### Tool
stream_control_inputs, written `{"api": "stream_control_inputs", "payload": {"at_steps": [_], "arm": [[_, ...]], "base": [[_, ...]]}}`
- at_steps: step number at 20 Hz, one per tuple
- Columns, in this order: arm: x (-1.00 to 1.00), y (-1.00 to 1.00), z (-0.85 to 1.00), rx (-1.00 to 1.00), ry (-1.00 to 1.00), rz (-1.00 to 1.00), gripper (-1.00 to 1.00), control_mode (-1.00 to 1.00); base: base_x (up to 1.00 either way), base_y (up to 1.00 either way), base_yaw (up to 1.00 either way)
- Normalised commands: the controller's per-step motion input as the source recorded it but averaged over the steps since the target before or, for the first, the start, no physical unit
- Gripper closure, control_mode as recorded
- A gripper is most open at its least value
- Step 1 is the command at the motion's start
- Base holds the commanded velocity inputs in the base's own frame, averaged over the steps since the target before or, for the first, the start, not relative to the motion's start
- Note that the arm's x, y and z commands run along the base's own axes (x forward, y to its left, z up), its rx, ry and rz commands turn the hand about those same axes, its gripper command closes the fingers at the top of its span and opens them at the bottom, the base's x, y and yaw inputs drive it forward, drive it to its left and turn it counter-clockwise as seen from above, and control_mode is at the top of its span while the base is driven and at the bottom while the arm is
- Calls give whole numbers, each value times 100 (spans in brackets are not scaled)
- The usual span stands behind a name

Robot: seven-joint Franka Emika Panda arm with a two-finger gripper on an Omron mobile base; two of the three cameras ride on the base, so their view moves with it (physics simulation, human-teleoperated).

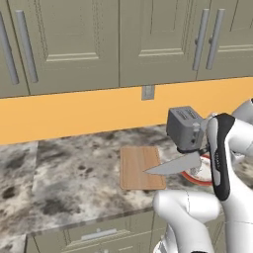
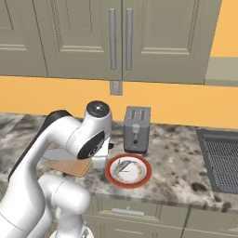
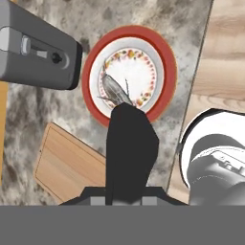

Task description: Pick up the knife from the drawer and place it on the cutting board. Then place the meat from the plate to the cutting board.

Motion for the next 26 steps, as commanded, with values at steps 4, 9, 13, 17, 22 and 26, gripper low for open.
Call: {"api": "stream_control_inputs", "payload": {"at_steps": [4,9,13,17,22,26], "arm": [[0,0,0,0,0,0,100,100],[0,0,0,0,0,0,100,100],[0,0,0,0,0,0,100,100],[53,51,-9,0,0,36,100,-100],[51,42,-8,0,0,13,100,-100],[24,36,-23,0,0,7,100,-100]], "base": [[12,100,1],[36,82,29],[31,61,43],[0,0,0],[0,0,0],[0,0,0]]}}
